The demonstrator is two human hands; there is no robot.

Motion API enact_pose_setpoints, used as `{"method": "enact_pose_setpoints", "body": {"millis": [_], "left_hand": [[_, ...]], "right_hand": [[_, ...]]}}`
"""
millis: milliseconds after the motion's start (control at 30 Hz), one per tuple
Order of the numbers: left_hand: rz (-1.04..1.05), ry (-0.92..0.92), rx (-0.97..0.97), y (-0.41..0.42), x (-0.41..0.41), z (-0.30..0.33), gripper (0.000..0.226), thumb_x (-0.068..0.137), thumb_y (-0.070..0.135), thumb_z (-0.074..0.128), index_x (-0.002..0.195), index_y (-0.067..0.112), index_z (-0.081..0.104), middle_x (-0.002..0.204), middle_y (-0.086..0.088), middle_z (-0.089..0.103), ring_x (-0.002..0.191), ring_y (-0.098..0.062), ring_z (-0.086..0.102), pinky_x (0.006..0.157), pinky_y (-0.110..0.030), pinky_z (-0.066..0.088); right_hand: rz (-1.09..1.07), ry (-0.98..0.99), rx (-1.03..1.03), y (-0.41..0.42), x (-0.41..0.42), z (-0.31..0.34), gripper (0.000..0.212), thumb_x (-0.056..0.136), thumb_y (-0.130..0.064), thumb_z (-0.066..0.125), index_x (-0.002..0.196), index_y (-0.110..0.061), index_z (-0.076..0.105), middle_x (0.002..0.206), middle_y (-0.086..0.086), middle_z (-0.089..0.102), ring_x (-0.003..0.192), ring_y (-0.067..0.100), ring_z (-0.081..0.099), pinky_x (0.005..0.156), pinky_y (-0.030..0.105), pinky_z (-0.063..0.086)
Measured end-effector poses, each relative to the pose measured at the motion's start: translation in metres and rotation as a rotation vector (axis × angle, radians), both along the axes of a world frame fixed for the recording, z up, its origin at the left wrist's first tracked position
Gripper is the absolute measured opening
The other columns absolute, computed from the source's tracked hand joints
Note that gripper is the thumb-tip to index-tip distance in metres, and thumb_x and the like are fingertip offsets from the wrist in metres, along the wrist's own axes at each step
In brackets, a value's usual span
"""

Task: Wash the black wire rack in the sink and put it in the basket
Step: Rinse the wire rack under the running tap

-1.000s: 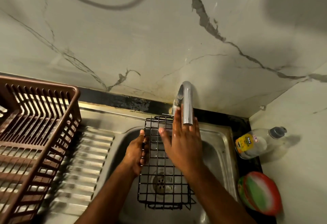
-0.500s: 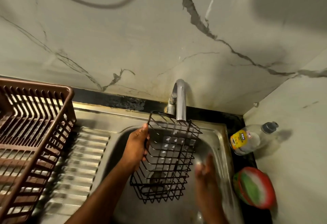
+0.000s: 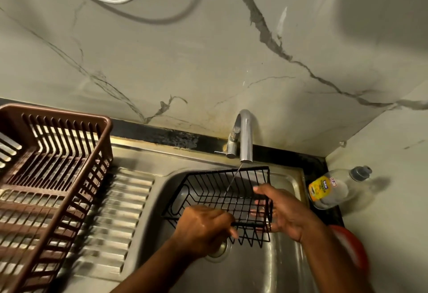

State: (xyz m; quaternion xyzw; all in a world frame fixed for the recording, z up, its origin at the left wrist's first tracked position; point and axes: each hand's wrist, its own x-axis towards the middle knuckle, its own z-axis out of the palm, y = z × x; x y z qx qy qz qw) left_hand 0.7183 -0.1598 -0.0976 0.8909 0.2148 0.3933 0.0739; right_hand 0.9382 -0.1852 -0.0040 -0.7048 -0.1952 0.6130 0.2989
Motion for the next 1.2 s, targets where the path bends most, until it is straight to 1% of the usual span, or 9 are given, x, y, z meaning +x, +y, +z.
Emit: {"method": "enact_pose_setpoints", "body": {"millis": [133, 300, 367, 467, 567, 700, 767, 1000, 1200], "left_hand": [[0.011, -0.06, -0.249, -0.004, -0.014, 0.005, 0.035, 0.104, 0.055, 0.044, 0.096, 0.03, 0.066, 0.085, 0.014, 0.071, 0.074, 0.004, 0.064, 0.064, -0.021, 0.052], [0.586, -0.275, -0.99, 0.035, -0.051, 0.014, 0.071, 0.083, 0.068, 0.061, 0.145, 0.038, 0.043, 0.141, 0.009, 0.047, 0.127, -0.013, 0.047, 0.101, -0.04, 0.046], [0.447, -0.396, -1.487, 0.052, -0.057, 0.013, 0.09, 0.074, 0.07, 0.067, 0.152, 0.038, 0.035, 0.152, -0.002, 0.047, 0.134, -0.022, 0.048, 0.108, -0.046, 0.043], [0.183, -0.46, -1.879, 0.062, -0.056, 0.009, 0.045, 0.094, 0.048, 0.057, 0.135, 0.029, 0.055, 0.132, -0.008, 0.069, 0.122, -0.034, 0.065, 0.106, -0.06, 0.046], [0.225, -0.495, -1.897, 0.057, -0.049, 0.001, 0.036, 0.101, 0.025, 0.045, 0.135, 0.031, 0.055, 0.12, -0.014, 0.074, 0.107, -0.038, 0.071, 0.091, -0.052, 0.055], [0.333, -0.433, -1.824, 0.039, -0.038, -0.007, 0.039, 0.098, 0.021, 0.048, 0.137, 0.025, 0.052, 0.113, -0.017, 0.074, 0.095, -0.035, 0.072, 0.084, -0.049, 0.058], [0.358, -0.426, -1.799, 0.03, -0.033, -0.008, 0.04, 0.094, 0.02, 0.052, 0.134, 0.023, 0.054, 0.114, -0.019, 0.072, 0.093, -0.037, 0.071, 0.082, -0.048, 0.058], [0.347, -0.486, -1.947, 0.012, -0.01, 0.003, 0.029, 0.092, 0.008, 0.044, 0.114, 0.019, 0.058, 0.111, -0.02, 0.073, 0.087, -0.035, 0.072, 0.07, -0.044, 0.062], [0.363, -0.41, -1.977, 0.02, -0.004, 0.008, 0.02, 0.089, 0.014, 0.046, 0.097, 0.006, 0.063, 0.092, -0.021, 0.071, 0.072, -0.033, 0.073, 0.062, -0.041, 0.06]], "right_hand": [[-0.068, 0.009, 0.116, -0.014, 0.006, -0.022, 0.02, 0.096, -0.016, 0.058, 0.116, -0.019, 0.059, 0.128, 0.014, 0.063, 0.11, 0.032, 0.069, 0.085, 0.061, 0.057], [-0.219, 0.115, 0.27, -0.027, 0.023, -0.037, 0.046, 0.097, 0.004, 0.041, 0.127, -0.027, 0.057, 0.125, 0.011, 0.07, 0.112, 0.036, 0.068, 0.089, 0.066, 0.053], [-0.233, 0.137, 0.32, -0.025, 0.026, -0.04, 0.052, 0.095, 0.007, 0.038, 0.134, -0.025, 0.054, 0.127, 0.012, 0.069, 0.114, 0.038, 0.067, 0.088, 0.065, 0.053], [-0.219, 0.178, 0.322, -0.018, 0.023, -0.043, 0.054, 0.095, 0.01, 0.038, 0.135, -0.023, 0.054, 0.126, 0.011, 0.07, 0.115, 0.037, 0.067, 0.089, 0.066, 0.053], [-0.162, -0.085, 0.224, -0.014, 0.019, -0.049, 0.042, 0.096, 0.003, 0.042, 0.121, -0.023, 0.062, 0.114, 0.01, 0.072, 0.11, 0.032, 0.068, 0.093, 0.062, 0.054], [0.124, -1.367, 0.414, -0.014, 0.015, -0.06, 0.033, 0.081, -0.014, 0.072, 0.114, -0.012, 0.067, 0.11, 0.012, 0.065, 0.103, 0.031, 0.061, 0.081, 0.037, 0.053], [0.267, -1.326, 0.622, -0.012, -0.007, -0.05, 0.021, 0.079, -0.008, 0.067, 0.099, -0.016, 0.071, 0.1, 0.002, 0.066, 0.094, 0.02, 0.06, 0.076, 0.033, 0.053], [0.94, -1.289, 0.094, 0.041, -0.054, -0.038, 0.015, 0.093, -0.015, 0.055, 0.101, -0.015, 0.069, 0.098, 0.007, 0.069, 0.096, 0.027, 0.067, 0.079, 0.033, 0.052], [1.2, -1.17, 0.422, 0.066, -0.094, -0.032, 0.019, 0.086, -0.025, 0.064, 0.101, -0.015, 0.071, 0.101, 0.007, 0.071, 0.094, 0.026, 0.066, 0.082, 0.038, 0.057]]}}
